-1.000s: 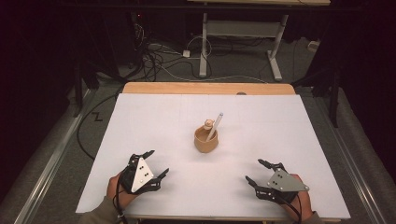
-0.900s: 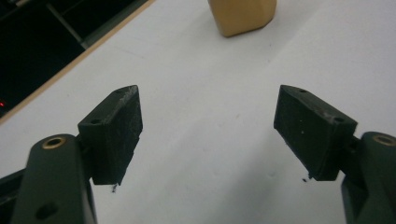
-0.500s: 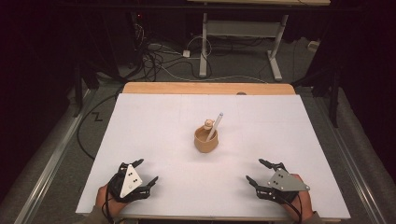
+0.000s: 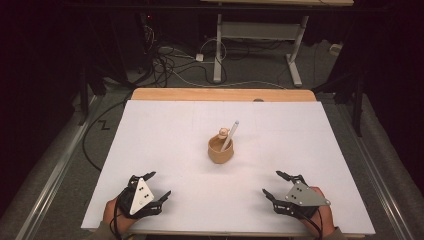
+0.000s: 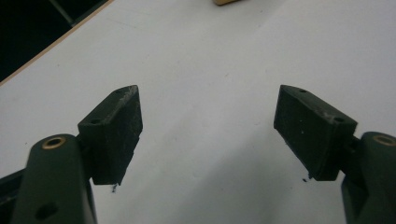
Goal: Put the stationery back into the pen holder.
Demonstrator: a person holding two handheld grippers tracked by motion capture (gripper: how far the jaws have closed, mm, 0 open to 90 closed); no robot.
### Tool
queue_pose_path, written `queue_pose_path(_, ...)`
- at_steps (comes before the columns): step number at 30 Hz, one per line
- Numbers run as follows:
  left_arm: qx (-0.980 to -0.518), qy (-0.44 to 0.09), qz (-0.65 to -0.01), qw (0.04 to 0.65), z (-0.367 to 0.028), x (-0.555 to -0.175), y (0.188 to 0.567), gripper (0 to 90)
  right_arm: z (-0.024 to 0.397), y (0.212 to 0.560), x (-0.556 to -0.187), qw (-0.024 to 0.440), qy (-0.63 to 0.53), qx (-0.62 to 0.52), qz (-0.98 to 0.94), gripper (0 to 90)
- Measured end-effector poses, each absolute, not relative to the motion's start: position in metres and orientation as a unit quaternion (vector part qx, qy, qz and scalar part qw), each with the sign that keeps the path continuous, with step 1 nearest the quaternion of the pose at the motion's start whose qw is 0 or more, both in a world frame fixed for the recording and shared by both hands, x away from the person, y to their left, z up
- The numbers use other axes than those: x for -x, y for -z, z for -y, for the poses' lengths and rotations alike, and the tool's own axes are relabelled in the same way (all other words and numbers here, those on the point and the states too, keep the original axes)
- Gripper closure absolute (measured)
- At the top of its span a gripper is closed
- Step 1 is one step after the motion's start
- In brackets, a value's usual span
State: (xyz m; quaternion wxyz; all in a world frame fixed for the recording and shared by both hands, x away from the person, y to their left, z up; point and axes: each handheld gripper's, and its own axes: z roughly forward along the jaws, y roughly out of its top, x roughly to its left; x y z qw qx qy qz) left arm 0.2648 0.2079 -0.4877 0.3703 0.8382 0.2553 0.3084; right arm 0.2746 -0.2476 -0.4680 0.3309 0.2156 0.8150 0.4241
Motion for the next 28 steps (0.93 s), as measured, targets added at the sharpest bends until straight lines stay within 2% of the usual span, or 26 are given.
queue_pose_path(28, -0.836, -0.314, -0.26, 0.368, -0.2036, -0.2685, 0.4858, 22.9, 0.2568, 0.4694, -0.2782, 0.324, -0.427, -0.234, -0.811, 30.4)
